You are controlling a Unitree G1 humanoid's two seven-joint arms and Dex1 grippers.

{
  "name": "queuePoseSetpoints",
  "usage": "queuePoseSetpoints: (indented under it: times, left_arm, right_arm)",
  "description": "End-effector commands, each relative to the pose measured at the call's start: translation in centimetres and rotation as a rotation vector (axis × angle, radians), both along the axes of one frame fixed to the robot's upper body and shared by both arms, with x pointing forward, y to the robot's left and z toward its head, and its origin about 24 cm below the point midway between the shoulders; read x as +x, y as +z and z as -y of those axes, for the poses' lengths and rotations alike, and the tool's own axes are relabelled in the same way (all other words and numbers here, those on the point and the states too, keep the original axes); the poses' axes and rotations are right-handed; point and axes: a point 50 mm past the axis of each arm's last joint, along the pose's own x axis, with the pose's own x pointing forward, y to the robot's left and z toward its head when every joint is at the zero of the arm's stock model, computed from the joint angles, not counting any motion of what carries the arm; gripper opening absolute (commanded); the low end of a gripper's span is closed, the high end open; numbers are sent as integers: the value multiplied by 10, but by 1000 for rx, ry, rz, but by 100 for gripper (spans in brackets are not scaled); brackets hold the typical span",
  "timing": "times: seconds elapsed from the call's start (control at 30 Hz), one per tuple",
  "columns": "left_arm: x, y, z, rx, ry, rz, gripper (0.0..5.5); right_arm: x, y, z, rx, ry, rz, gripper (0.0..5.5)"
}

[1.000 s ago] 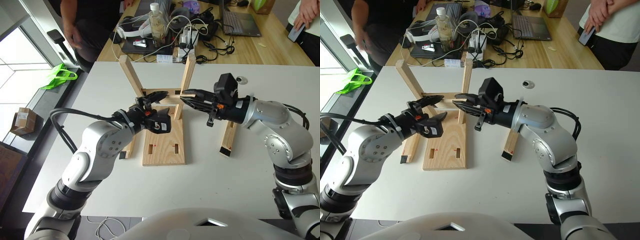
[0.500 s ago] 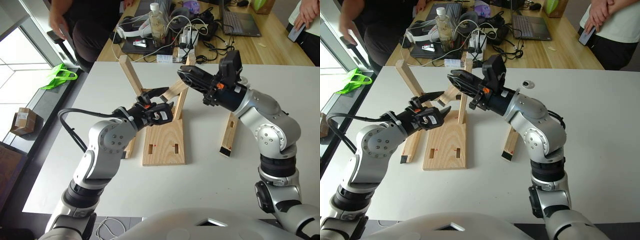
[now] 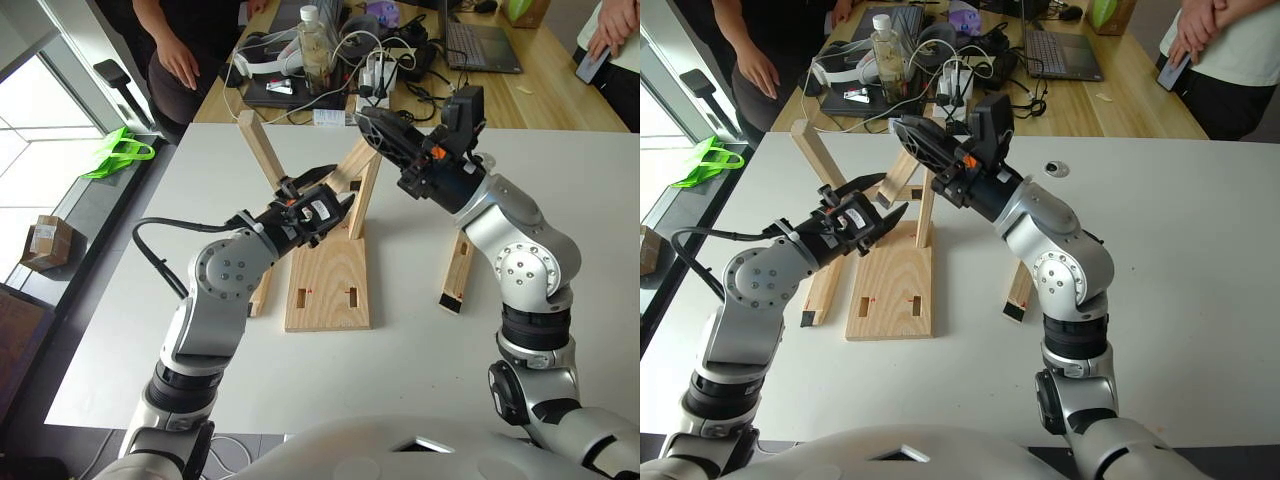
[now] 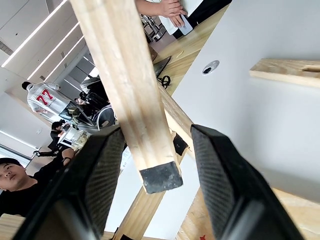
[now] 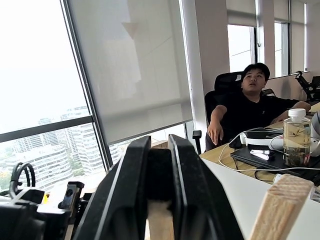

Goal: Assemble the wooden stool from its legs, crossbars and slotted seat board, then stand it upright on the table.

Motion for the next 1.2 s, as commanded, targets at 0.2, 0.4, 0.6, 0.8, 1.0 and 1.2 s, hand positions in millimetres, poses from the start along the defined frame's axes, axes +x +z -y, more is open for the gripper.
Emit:
queuePoseSetpoints:
  times: [0.2,0.4,0.6,0.8,1.0,1.2]
  left_arm:
    - [-7,13,-2,-162,-1,-52,235]
    - [-11,38,-31,-413,117,-61,235]
    - [-16,59,-90,-777,278,-57,235]
    - [-13,1,-142,-675,723,-238,235]
    - [-22,-19,-123,-774,799,-294,235]
    - [-26,-21,-112,-926,891,-250,235]
  right_arm:
    - [8,16,49,98,-110,-38,37]
    - [1,7,116,105,-270,-148,37]
    - [-3,-42,139,75,-485,-342,37]
    - [-2,-91,172,64,-913,-596,37]
    - [-9,-96,173,57,-1010,-728,37]
    - [-10,-75,158,71,-973,-668,37]
